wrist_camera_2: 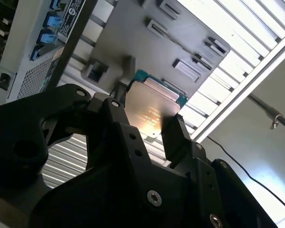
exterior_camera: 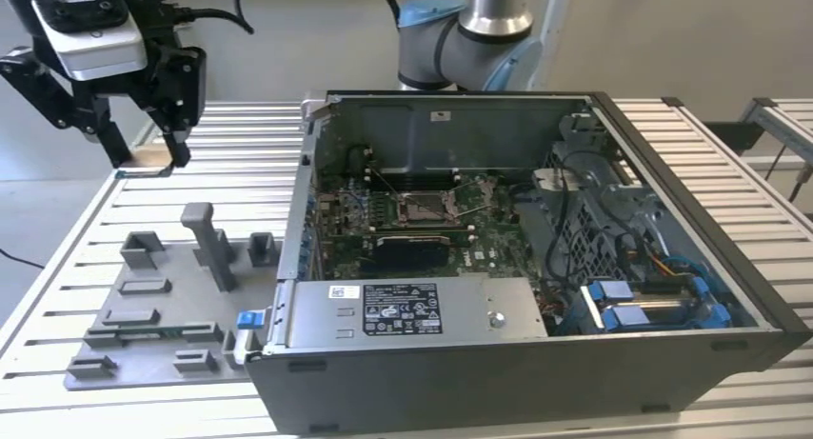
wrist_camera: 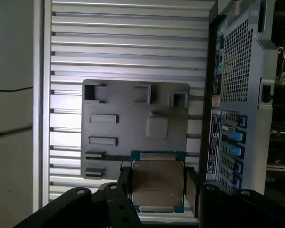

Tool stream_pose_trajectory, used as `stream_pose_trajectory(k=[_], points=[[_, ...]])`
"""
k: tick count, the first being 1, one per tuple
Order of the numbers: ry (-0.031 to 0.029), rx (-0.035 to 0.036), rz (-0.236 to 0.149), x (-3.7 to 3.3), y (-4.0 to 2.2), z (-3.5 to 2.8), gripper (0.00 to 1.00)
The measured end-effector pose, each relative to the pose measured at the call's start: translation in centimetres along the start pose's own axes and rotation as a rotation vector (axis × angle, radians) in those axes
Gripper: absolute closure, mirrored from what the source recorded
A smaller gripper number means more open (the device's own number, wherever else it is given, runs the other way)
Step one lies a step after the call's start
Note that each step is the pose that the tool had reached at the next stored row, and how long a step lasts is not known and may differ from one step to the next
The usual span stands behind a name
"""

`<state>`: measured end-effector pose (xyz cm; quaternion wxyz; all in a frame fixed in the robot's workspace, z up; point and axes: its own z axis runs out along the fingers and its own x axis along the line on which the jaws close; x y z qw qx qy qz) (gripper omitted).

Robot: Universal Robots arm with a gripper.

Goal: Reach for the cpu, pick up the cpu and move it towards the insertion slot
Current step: 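Pick up the cpu and move it towards the insertion slot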

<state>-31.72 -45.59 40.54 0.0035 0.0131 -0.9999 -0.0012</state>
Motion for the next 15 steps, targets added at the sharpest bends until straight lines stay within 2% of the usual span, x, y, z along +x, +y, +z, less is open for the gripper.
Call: stream_pose_trajectory(k=[7, 15], points=[[0.0055, -0.0002, 0.000, -2.25, -0.06, -0.01, 1.00], [0.0108, -0.0003, 0.000, -4.51, -0.12, -0.03, 1.00]])
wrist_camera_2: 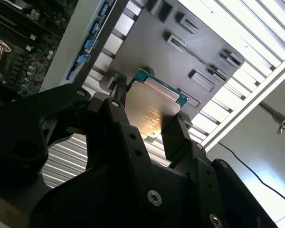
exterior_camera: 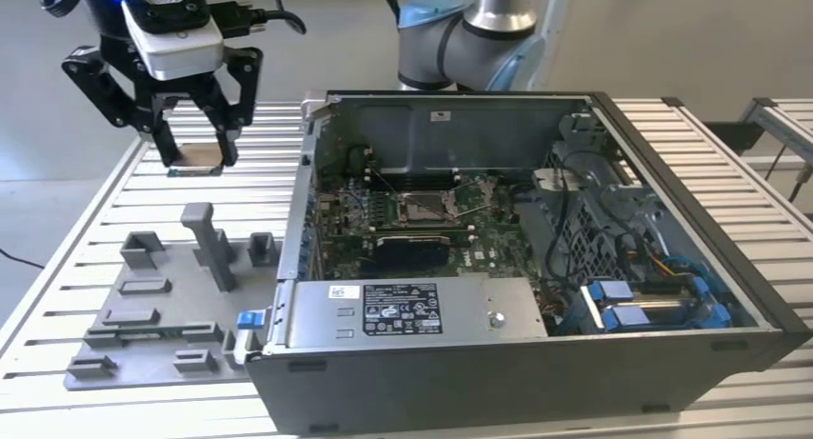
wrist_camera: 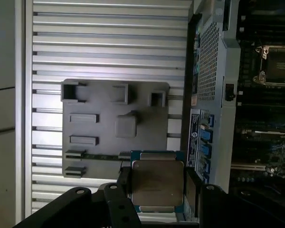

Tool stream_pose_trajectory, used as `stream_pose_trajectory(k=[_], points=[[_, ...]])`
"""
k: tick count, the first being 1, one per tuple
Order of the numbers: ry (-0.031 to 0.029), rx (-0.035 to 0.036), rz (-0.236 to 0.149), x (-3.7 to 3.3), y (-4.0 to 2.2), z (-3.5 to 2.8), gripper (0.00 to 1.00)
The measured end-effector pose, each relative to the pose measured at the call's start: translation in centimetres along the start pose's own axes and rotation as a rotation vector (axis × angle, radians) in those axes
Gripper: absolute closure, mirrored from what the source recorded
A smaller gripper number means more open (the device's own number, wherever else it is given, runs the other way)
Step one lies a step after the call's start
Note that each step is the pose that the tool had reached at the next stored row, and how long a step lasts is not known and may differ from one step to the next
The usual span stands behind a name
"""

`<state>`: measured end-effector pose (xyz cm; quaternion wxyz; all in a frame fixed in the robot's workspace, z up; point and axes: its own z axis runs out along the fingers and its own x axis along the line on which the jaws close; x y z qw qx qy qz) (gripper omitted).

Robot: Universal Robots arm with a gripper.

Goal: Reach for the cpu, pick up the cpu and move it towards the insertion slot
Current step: 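Pick up the cpu and move it towards the insertion slot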

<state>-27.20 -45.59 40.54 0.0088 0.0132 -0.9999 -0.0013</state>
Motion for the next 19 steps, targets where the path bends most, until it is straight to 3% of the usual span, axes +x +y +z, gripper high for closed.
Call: stream_pose_trajectory(k=[19], points=[[0.0184, -0.0005, 0.000, -6.40, -0.17, -0.11, 1.00]])
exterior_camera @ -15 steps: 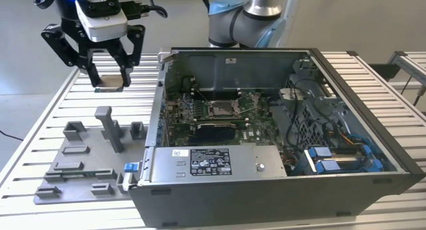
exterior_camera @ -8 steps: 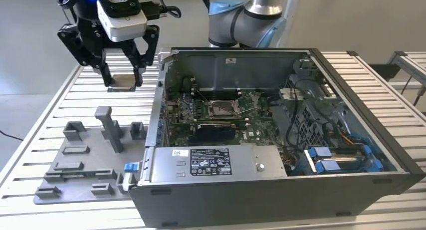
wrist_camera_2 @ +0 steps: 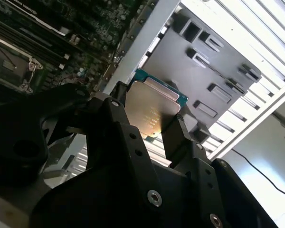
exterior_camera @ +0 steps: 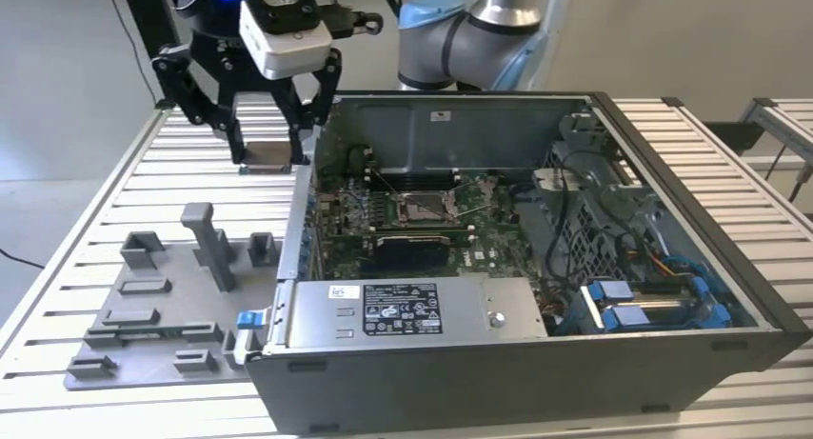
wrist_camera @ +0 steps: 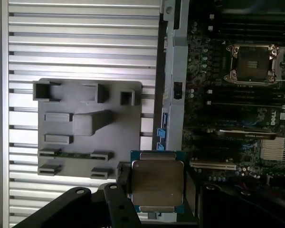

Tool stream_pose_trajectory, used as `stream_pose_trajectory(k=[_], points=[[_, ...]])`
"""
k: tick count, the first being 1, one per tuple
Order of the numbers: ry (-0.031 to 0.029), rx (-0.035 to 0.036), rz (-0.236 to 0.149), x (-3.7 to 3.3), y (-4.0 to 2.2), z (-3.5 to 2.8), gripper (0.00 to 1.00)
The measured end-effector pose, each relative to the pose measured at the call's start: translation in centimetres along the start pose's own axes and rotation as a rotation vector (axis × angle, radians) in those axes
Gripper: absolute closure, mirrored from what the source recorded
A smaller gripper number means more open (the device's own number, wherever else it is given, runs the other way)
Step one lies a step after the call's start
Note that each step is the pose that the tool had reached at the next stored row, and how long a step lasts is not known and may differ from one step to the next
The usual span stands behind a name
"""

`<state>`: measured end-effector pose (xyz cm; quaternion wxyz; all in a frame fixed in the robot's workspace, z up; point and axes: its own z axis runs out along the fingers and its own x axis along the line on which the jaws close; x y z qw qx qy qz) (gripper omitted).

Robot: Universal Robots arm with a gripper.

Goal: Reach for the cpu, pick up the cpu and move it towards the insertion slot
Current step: 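Pick up the cpu and move it towards the insertion slot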

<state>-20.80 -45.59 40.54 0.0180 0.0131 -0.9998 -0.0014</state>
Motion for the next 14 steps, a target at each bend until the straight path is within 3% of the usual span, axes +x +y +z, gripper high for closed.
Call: stream_pose_trajectory(k=[14], points=[[0.0111, -0.0004, 0.000, -4.18, -0.11, -0.14, 1.00]])
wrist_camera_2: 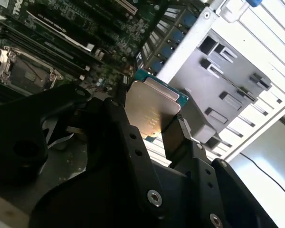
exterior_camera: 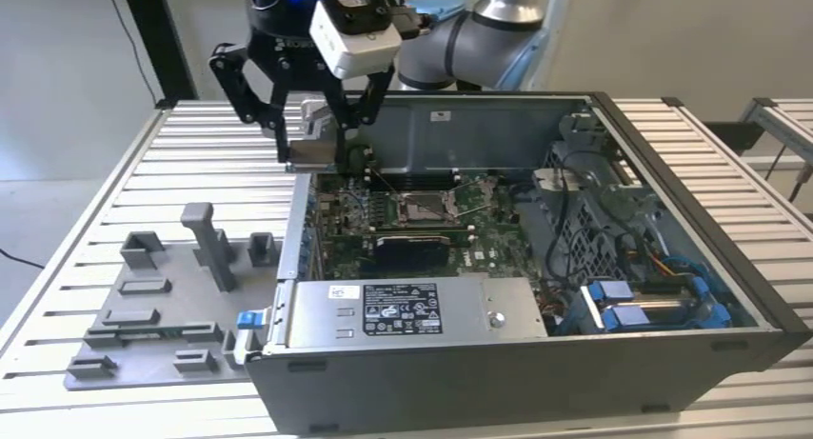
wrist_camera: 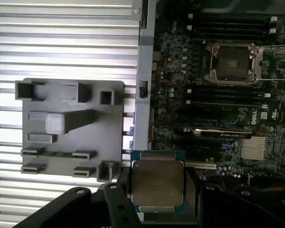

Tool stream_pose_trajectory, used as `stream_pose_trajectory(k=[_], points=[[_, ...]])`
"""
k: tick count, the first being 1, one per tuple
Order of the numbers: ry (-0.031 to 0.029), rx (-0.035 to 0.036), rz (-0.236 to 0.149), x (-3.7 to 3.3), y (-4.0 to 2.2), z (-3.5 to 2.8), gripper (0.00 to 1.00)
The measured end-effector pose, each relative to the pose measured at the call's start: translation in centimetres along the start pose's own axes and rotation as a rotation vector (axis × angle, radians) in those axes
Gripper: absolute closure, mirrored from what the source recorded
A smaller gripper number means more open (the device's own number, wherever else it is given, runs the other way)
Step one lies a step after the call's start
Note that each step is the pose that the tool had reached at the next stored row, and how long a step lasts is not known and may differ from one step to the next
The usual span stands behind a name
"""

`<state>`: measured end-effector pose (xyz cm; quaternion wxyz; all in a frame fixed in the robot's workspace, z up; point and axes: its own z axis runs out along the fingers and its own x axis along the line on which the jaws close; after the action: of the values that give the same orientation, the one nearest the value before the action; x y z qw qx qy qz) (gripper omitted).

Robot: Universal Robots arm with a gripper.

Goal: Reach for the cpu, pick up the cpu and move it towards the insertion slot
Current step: 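Pick up the cpu and move it towards the insertion slot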

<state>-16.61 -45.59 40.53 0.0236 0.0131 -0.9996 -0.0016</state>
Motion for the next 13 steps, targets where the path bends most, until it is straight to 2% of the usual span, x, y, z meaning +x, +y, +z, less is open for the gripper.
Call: stream_pose_trajectory(k=[7, 13], points=[[0.0057, 0.0000, 0.000, -2.41, -0.06, -0.12, 1.00], [0.0125, -0.0002, 0.000, -5.06, -0.13, -0.24, 1.00]])
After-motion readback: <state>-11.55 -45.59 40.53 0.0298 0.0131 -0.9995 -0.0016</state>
